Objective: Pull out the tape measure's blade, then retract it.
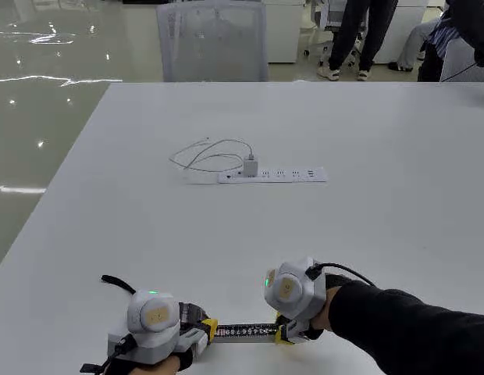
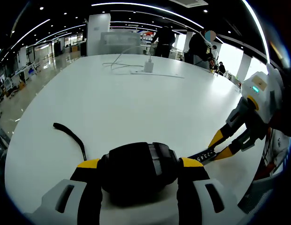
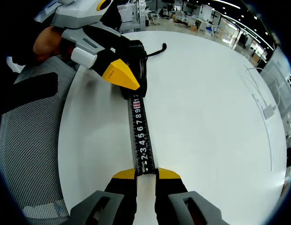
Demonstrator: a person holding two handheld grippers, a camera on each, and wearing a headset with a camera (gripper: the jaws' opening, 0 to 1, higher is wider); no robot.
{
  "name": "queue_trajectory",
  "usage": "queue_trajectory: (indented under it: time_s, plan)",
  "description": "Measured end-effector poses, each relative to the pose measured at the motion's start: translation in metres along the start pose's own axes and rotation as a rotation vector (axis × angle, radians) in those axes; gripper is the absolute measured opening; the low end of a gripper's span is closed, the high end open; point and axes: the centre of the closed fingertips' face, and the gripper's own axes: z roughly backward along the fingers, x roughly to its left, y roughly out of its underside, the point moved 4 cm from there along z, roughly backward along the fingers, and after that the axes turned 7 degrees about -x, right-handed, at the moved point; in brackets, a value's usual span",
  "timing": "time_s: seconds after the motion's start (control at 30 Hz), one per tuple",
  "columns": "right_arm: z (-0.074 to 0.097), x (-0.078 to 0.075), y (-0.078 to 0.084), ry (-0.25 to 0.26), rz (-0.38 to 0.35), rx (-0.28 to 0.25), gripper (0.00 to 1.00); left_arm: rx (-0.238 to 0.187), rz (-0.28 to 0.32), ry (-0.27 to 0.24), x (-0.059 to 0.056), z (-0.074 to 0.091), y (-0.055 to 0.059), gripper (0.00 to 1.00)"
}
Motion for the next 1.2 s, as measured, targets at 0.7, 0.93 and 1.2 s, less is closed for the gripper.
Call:
queue_trajectory:
  time_s: [0.7, 0.93, 1.2]
  plan:
    - [-0.005, 0.002, -0.009, -0.002, -0.003, -0.011, 0.1, 0.0, 0.006, 0.001, 0.001, 0.0, 0.0, 0.6]
    - [-0.007, 0.002, -0.012, -0.002, -0.01, -0.017, 0.1, 0.0, 0.009, 0.003, 0.001, 0.0, 0.0, 0.6]
    - [-0.007, 0.003, -0.014, -0.007, -0.005, -0.028, 0.1, -0.005, 0.016, 0.007, 0.001, 0.0, 0.0, 0.6]
